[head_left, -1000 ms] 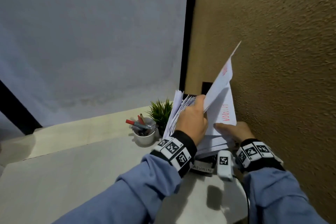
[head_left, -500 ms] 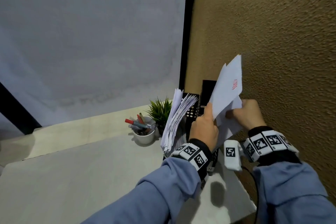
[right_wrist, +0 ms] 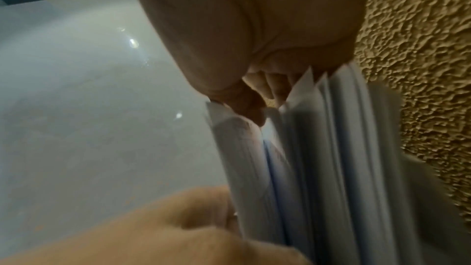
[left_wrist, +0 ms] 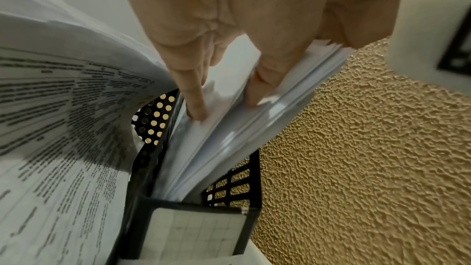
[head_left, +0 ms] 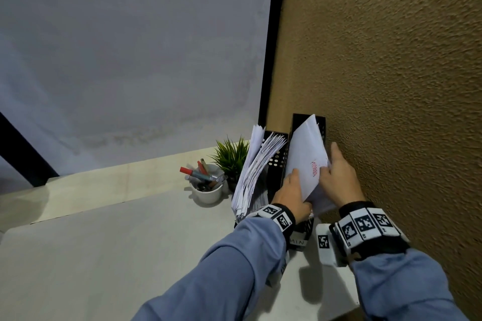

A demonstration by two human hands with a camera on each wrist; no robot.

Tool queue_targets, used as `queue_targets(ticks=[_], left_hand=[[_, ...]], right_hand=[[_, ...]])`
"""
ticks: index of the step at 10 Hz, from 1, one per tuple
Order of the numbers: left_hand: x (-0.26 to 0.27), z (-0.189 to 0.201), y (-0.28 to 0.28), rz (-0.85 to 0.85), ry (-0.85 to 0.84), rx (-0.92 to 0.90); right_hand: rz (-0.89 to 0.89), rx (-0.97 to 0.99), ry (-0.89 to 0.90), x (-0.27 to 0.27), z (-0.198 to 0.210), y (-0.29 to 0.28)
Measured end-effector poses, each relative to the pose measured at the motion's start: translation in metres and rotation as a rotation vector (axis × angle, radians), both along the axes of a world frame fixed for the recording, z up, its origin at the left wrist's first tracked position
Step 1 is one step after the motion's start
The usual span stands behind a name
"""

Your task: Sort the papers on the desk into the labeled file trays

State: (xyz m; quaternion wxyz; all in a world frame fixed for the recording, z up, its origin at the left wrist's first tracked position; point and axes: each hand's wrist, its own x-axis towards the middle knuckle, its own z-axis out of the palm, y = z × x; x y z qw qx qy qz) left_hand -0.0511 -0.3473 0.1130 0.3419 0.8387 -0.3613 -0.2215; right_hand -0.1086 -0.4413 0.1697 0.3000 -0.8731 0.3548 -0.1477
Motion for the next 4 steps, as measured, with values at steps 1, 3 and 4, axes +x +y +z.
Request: queue_targets(ticks=[1, 3, 4], left_hand=[[0.003, 0.002, 0.002, -0.038, -0.016, 0.057], [0.004, 0.007, 0.048, -0.069, -0.007, -0.076], [-0.001, -0.007, 0.107, -0.017, 0.130, -0.079]], right_hand=[[0.063, -0.089, 0.107, 0.008, -0.005, 0.002], [0.024, -0.175, -0.052, 0.000, -0.002, 0.005], [0.116, -0.245, -0.274, -0.023, -0.011, 0.026]])
